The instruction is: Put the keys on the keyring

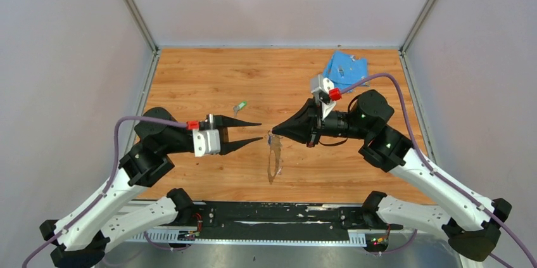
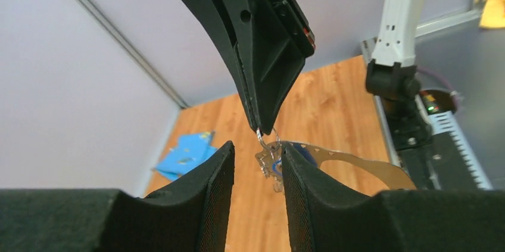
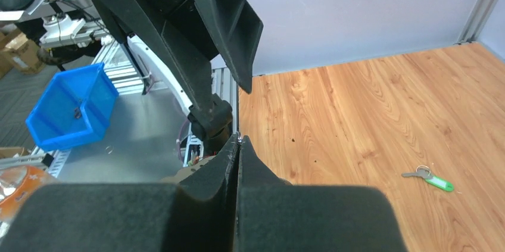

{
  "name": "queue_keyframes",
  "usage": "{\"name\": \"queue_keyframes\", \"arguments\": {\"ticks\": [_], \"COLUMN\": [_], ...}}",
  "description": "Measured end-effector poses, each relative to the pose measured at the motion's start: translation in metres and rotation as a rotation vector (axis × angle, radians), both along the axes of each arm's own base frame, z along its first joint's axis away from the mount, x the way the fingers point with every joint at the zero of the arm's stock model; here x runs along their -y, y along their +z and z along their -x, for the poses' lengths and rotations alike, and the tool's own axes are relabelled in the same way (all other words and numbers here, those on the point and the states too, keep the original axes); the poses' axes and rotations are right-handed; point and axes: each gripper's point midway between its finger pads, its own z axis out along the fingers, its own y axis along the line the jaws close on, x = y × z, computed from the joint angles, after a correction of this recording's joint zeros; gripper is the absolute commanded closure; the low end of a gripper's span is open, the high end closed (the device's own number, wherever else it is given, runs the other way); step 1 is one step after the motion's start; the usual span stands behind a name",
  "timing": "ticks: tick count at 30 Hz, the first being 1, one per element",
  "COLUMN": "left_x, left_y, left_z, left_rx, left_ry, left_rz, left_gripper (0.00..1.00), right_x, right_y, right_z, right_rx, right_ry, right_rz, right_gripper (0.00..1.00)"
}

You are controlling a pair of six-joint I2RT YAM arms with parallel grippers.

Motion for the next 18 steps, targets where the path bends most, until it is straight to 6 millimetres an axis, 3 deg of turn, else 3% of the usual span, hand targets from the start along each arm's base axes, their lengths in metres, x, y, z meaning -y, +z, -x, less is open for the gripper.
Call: {"name": "queue_keyframes", "arguments": {"ticks": [5, 9, 15, 18], "left_x": [0.016, 0.024, 0.021, 0.018], "left_y": [-0.011, -0.021, -0.013, -0.007], "left_z": [-0.001, -0.004, -0.009, -0.010], "left_rx": [-0.211, -0.310, -0.340, -0.347], "left_ry": [-0.047, -0.056, -0.012, -0.001], "left_rz": [-0.021, -0.041, -0.002, 0.022], "left_gripper": [0.62, 0.64, 0.67, 0.64], "right_x": [-0.002, -0.001, 0.003, 0.003], "right_y": [-0.001, 0.011, 0.028, 0.028], "right_z": [-0.005, -0.004, -0.001, -0.001], "right_rx": [-0.006, 0.011, 0.050, 0.053], "right_ry": [-0.026, -0.029, -0.025, -0.024], "right_rz": [-0.091, -0.160, -0.218, -0.220], "right_gripper": [1.00, 1.00, 1.00, 1.00]}}
